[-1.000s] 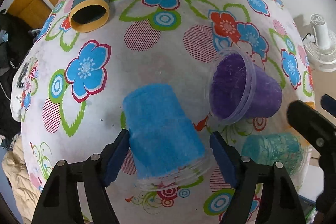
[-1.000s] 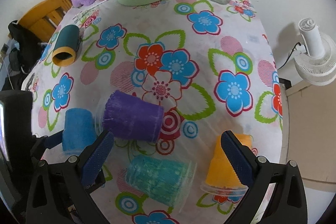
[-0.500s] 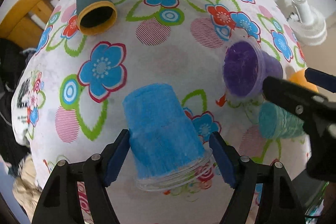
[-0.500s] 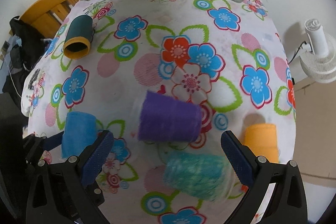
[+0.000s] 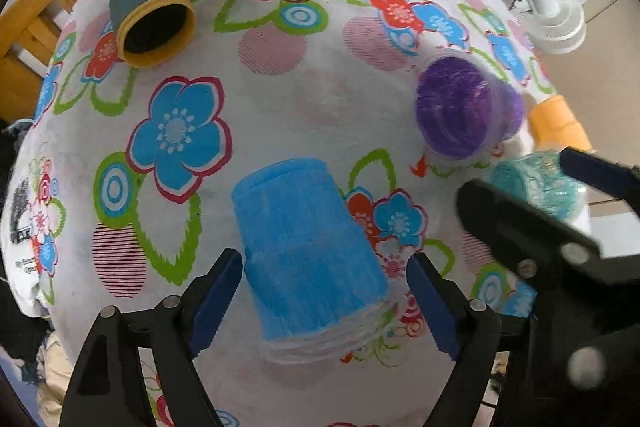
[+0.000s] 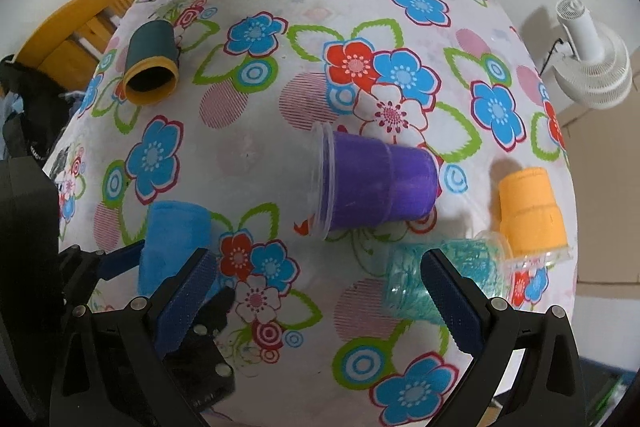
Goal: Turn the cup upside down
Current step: 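Move the right gripper down toward the blue cup lying on its side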
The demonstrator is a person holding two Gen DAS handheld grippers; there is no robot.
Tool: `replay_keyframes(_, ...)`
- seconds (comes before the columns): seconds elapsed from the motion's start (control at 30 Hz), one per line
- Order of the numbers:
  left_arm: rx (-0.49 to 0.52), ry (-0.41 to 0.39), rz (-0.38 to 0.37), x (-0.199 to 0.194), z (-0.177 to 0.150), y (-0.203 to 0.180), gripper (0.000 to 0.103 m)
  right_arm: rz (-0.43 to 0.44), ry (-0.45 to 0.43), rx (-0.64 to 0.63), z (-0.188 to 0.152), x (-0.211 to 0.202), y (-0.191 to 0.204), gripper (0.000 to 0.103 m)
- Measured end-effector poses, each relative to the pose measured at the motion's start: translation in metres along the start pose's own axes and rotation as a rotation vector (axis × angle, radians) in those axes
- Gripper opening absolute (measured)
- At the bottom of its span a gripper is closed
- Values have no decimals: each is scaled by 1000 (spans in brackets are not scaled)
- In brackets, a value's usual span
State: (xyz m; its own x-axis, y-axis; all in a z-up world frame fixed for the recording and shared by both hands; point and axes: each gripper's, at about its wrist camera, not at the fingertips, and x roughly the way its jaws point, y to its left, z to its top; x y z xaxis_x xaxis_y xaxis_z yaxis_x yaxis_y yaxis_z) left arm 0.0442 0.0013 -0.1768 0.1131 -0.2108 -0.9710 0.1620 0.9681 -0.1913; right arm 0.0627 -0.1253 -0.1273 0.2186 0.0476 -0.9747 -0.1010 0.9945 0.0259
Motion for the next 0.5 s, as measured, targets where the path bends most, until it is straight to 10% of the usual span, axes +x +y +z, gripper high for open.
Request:
replay_keyframes(0.17,-30,-15,-105,-36,-2,11,93,-10,-14,20,-1,-17,8,103)
replay_keyframes(0.5,-66,-87,23,-86,1,59,102,14,-57,44,10,-44,43,103)
